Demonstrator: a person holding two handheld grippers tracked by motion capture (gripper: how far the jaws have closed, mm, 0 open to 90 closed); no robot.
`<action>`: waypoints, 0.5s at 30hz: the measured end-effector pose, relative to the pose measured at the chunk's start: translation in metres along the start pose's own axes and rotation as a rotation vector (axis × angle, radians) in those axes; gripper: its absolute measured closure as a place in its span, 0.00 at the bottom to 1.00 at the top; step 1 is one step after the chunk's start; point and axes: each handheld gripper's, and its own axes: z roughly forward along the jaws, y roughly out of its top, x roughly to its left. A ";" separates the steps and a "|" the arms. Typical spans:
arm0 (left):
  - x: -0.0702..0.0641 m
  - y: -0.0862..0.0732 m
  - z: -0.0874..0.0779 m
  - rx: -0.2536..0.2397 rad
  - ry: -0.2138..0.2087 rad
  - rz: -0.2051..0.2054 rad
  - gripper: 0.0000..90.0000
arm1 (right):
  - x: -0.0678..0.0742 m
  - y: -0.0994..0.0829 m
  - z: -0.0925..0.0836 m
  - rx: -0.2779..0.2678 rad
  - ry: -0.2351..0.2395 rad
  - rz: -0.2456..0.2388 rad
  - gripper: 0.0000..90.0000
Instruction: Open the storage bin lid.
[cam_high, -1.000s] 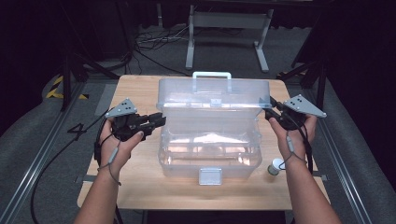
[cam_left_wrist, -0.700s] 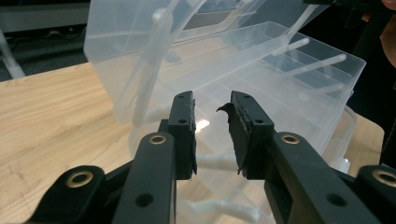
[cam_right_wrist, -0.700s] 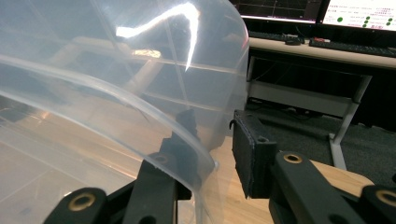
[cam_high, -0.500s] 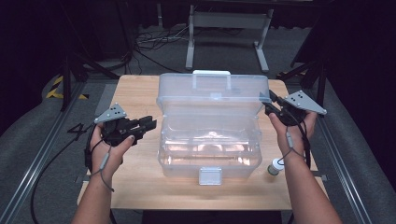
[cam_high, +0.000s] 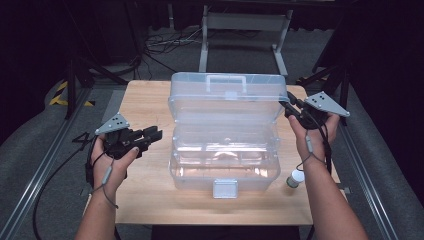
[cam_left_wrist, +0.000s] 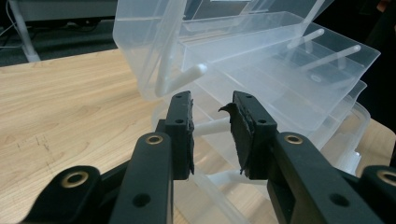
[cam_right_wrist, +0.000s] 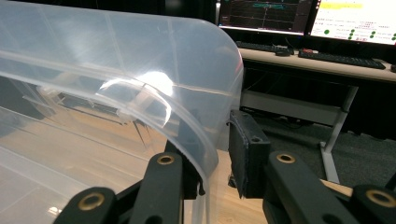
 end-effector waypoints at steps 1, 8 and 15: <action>0.000 0.000 0.000 0.002 0.001 -0.003 0.77 | 0.000 0.001 0.000 0.001 -0.001 0.004 0.84; 0.005 -0.002 -0.001 0.001 0.017 -0.011 0.76 | -0.001 0.003 0.005 0.003 -0.013 0.022 0.85; 0.011 -0.004 -0.002 0.002 0.042 -0.022 0.72 | 0.000 0.004 0.009 -0.006 -0.038 0.015 0.86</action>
